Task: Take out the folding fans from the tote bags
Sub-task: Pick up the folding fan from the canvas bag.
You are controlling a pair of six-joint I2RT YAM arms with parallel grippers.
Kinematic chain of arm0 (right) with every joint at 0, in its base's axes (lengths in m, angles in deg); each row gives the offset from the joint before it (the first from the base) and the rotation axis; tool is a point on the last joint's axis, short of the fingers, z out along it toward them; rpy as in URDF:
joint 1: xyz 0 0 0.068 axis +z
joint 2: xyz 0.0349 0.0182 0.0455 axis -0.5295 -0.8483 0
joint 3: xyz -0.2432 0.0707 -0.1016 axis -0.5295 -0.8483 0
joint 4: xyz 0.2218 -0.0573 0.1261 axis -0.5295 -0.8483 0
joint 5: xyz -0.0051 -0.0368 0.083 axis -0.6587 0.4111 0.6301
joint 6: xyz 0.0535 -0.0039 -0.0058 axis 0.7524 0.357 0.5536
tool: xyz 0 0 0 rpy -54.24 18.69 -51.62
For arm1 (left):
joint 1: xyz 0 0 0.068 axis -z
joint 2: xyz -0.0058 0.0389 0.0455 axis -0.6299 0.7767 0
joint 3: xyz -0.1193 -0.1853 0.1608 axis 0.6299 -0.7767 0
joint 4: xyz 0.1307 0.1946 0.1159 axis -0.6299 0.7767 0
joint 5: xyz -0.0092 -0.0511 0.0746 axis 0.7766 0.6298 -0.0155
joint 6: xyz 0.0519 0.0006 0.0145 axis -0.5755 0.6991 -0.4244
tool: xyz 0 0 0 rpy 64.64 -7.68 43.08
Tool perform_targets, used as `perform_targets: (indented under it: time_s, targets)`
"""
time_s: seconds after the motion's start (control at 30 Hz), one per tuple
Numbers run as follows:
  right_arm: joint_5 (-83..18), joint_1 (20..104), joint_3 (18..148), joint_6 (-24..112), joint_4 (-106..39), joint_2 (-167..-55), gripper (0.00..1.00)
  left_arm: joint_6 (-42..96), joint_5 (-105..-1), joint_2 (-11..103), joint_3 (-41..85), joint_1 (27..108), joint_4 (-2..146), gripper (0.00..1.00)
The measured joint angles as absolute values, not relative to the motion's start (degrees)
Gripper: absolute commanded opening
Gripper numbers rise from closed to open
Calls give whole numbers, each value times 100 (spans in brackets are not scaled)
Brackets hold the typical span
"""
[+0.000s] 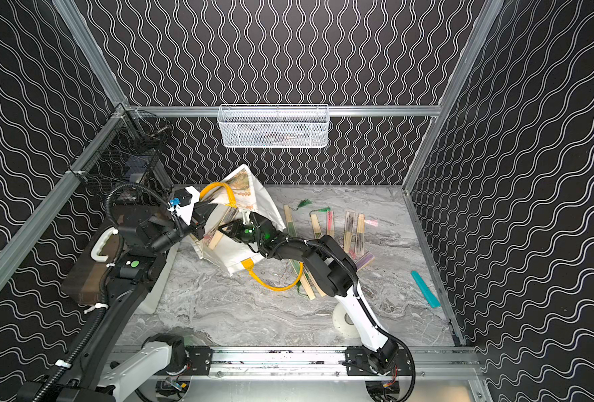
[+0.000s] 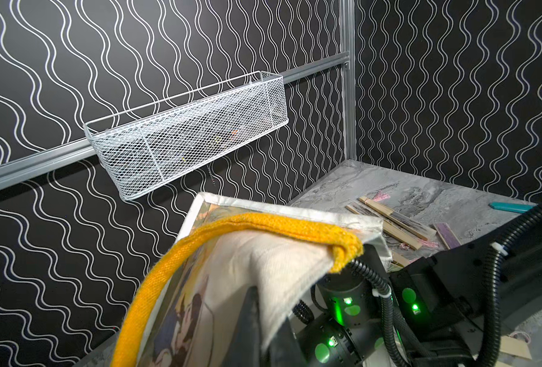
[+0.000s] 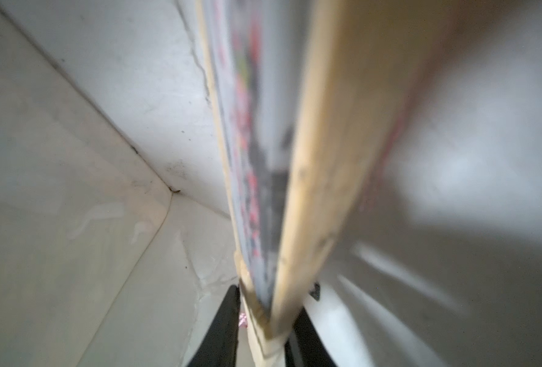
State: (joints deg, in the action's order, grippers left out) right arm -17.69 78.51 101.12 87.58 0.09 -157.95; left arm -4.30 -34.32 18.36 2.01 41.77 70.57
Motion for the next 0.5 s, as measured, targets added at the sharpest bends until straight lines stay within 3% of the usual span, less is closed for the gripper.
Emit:
perform_targets:
  time_s: [0.13,0.5]
  targets:
    - [-1724,7841,9782,8705,-109,-15533,14,-574,-3727,1904,251,4179,7151,0]
    - [-1641,7983,9209,7296,-938,-14241,12,-873,-5235,2477,632,4185,7479,0]
